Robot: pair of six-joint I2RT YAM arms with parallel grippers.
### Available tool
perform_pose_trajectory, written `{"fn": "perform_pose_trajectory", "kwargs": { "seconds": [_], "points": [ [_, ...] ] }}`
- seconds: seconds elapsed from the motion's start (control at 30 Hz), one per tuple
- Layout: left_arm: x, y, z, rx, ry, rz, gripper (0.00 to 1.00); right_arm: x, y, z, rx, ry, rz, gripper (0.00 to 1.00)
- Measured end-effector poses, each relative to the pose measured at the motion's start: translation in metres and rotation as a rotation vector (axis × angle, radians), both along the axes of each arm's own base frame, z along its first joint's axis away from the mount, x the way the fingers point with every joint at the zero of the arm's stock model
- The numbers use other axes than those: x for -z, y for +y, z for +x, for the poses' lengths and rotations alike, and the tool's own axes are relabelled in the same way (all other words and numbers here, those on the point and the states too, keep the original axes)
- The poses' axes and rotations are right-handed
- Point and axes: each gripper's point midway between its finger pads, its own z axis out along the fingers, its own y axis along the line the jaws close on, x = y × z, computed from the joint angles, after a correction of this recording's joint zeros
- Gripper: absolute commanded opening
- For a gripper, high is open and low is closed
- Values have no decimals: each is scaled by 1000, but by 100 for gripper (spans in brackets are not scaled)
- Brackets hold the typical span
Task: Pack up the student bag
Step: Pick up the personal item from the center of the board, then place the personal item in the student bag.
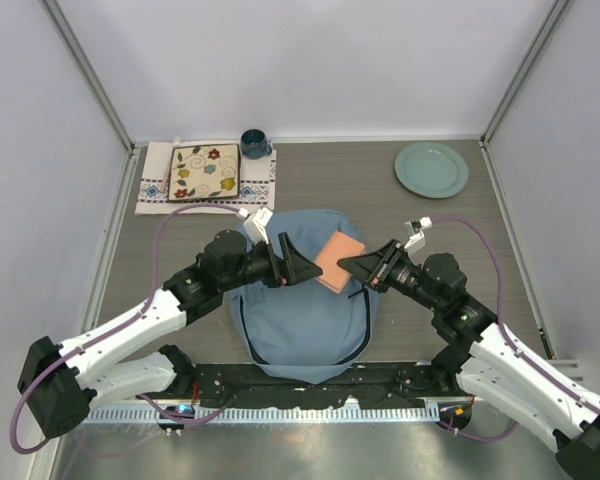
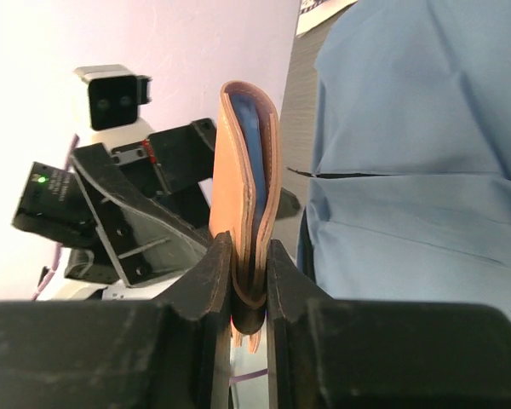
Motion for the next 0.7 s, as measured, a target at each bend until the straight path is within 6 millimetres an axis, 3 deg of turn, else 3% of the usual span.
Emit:
{"fn": "perform_pose_trajectory", "kwargs": {
  "seconds": [0.1, 0.27, 0.37, 0.7],
  "points": [
    [-3, 14, 10, -60, -45, 115, 87, 2, -12, -2, 50, -3, -21, 1],
    [-23, 38, 33, -171, -151, 277, 88, 9, -32, -6, 126, 8, -53, 1],
    [-20, 42, 44, -180, -179, 378, 87, 18, -37, -7, 147, 29, -76, 1],
    [62, 55, 65, -115, -102, 766, 84, 37, -47, -10, 181, 78, -139, 1]
  ]
}}
